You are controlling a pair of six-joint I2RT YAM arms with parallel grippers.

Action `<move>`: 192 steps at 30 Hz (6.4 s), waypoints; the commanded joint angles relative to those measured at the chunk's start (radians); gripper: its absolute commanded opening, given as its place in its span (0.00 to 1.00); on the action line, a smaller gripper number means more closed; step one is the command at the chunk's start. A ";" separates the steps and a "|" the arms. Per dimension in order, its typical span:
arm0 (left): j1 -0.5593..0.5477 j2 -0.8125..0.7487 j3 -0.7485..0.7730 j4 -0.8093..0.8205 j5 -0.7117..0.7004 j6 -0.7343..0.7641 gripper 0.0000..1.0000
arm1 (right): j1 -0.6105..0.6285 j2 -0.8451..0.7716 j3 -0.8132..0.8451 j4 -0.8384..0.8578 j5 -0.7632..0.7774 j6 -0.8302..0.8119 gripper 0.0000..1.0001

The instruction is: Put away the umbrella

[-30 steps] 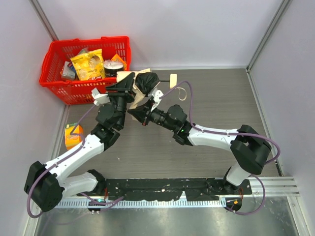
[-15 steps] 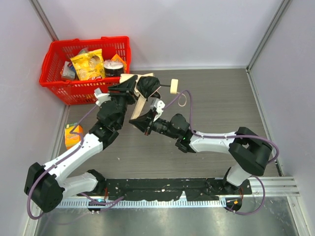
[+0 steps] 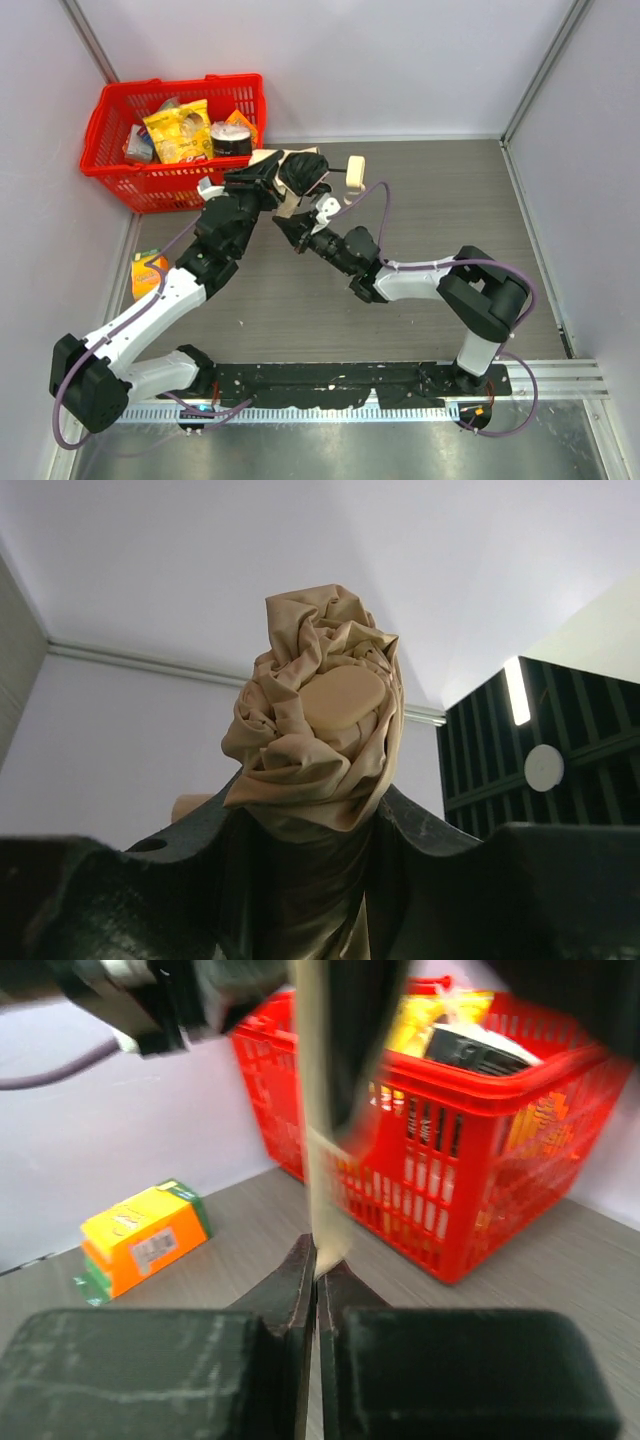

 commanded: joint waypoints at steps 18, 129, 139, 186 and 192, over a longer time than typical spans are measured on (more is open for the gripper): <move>0.105 0.214 0.122 0.750 0.269 0.060 0.00 | -0.152 -0.574 -0.252 -1.089 0.013 0.897 0.84; 0.081 0.141 0.088 -1.024 0.317 0.528 0.00 | -0.240 -0.424 -0.162 -0.341 -0.281 0.504 0.01; 0.081 0.265 0.037 -0.995 0.263 0.563 0.00 | -0.150 -0.432 -0.088 -0.392 -0.266 0.335 0.01; 0.033 0.475 0.162 -1.070 0.095 0.725 0.00 | 0.275 -0.344 0.018 -0.592 -0.091 -0.435 0.01; -0.013 0.466 0.123 -1.064 -0.037 0.651 0.00 | 0.283 -0.229 0.116 -0.533 0.047 -0.428 0.01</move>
